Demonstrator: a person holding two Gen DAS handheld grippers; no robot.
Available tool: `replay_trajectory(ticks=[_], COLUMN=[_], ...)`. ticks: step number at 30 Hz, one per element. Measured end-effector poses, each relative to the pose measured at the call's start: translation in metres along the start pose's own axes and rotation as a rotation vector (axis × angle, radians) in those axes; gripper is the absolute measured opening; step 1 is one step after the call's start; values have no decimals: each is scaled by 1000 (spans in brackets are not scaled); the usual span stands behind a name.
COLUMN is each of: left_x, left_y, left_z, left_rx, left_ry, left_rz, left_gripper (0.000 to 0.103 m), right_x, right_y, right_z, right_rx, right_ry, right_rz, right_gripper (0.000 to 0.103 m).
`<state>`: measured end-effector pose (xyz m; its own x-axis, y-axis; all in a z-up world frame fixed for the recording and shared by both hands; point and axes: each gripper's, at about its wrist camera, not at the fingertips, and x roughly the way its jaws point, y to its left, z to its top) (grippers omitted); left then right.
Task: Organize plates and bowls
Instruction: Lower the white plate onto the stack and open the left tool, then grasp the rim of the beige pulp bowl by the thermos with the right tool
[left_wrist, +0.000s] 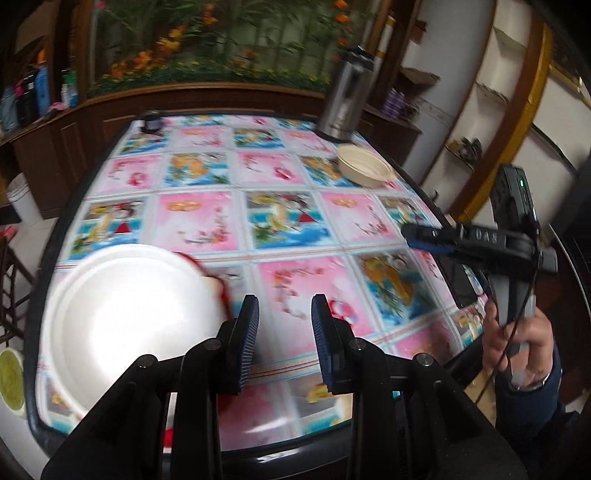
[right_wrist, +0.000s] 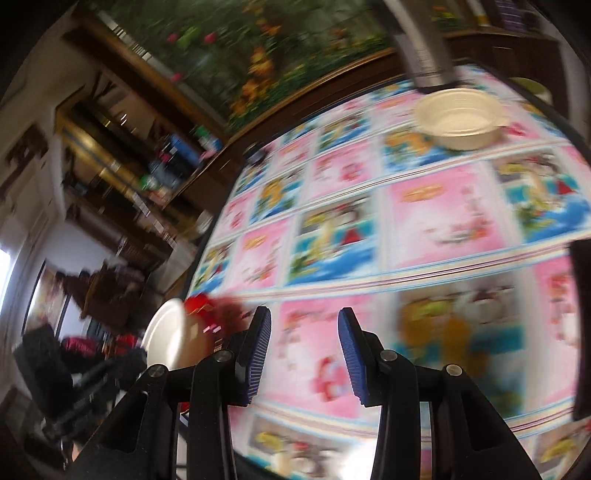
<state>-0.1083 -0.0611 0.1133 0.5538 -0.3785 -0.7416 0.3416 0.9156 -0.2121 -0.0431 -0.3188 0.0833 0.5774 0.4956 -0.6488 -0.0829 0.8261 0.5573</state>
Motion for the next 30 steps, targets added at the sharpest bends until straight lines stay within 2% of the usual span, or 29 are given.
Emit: replay_trajectory(ticks=[2,3,9,12,15,19,23,24,26,30], left_x=[18,27,96,118,138,146,152,153,156,158], left_y=[-18,-25,-63,-65,-57,-53,-44,-43,-41,-38], left_z=[-1,-2,-6,-6,-5,-2,7,8,11,12], left_rx=[24,34,117,108,63,55,-5,-17,-10,-21], left_ry=[29,42,99,94,105,70,59,49,22,-3], left_rz=[-37,-47,-22,-15,-16,20,-19,-9,71,98], left_gripper=[39,41,42,42,42,43,56,57,62,67], right_x=[-7,-9,-16,-16,-7,3,14,17,20,21], right_y=[-19,-27,-62,-73,-82,-96,-119,-122,-133,-150], right_z=[3,3,5,11,22,47,75,80,91,99], right_rx=[32,45,118,129,147,195,285,296,331,363], right_ry=[-20,-26,-66,-125,-137,-179,-226,-233,-256,-334], right_rz=[-14,-17,-32,-83,-79,-84,-98,-107,-140,-168], right_gripper=[41,41,41,41,41,41,41,41,41,41])
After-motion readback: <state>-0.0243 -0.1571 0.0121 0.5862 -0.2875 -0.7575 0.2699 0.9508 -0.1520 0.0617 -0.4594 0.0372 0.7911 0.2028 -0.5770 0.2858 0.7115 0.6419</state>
